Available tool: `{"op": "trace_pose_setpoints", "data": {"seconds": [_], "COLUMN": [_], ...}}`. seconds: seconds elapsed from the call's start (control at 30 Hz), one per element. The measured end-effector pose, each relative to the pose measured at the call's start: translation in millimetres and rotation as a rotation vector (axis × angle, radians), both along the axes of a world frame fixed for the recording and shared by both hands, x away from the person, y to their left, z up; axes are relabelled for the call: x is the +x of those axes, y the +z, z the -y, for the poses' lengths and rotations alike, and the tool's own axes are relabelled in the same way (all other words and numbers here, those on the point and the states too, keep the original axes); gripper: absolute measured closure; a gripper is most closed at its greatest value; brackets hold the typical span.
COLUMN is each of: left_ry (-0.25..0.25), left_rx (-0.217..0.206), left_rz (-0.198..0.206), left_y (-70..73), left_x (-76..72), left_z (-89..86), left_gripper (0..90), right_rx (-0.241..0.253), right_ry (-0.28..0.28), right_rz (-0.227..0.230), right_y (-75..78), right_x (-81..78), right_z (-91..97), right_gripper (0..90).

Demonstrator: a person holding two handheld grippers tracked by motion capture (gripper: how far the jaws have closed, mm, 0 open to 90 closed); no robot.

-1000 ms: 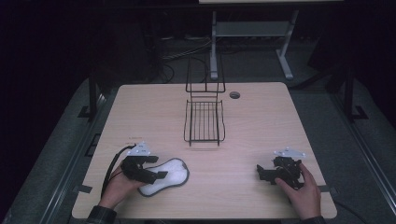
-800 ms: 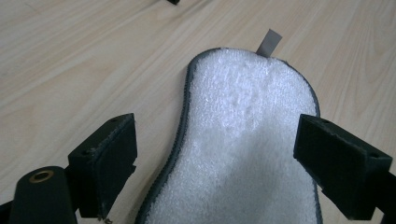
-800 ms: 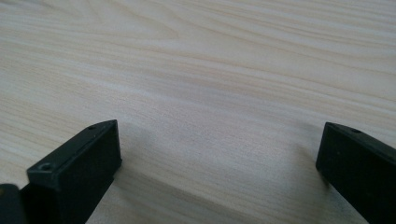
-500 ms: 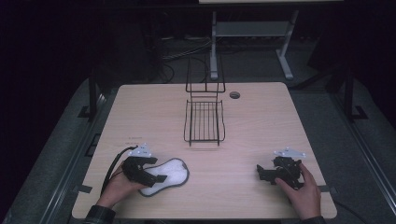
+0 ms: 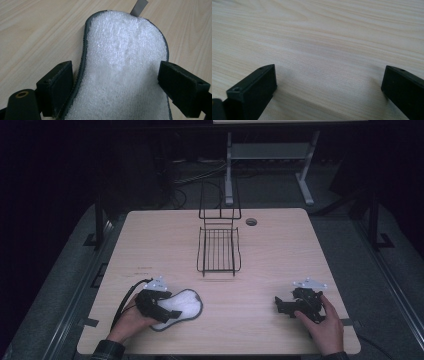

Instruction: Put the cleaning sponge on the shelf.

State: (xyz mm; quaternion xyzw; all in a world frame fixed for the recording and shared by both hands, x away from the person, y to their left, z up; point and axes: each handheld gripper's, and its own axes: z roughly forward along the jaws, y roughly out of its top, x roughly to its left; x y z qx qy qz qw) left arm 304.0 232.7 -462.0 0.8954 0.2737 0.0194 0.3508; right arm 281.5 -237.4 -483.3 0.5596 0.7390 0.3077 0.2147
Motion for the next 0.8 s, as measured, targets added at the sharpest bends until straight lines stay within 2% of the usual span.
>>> {"op": "trace_pose_setpoints", "data": {"seconds": [0.2,0.4,0.53,0.8], "left_ry": [-0.005,-0.013,-0.015,-0.044], "left_rx": [0.019,0.066,0.069,0.055], "left_rz": [0.014,0.022,0.029,0.023], "left_y": [-0.1,1.7,1.6,3.0], "left_x": [-1.1,-1.6,-1.5,-1.6], "left_z": [2.2,6.4,6.9,6.1], "left_gripper": [12.5,12.4,12.8,19.6], "right_rx": [0.000,0.000,0.000,0.000], "right_ry": [0.000,0.000,0.000,0.000], "right_rz": [0.000,0.000,0.000,0.000], "right_y": [0.0,0.0,0.0,0.0], "right_x": [0.0,0.0,0.0,0.0], "right_z": [0.0,0.0,0.0,0.0], "right_gripper": [0.0,0.0,0.0,0.0]}}
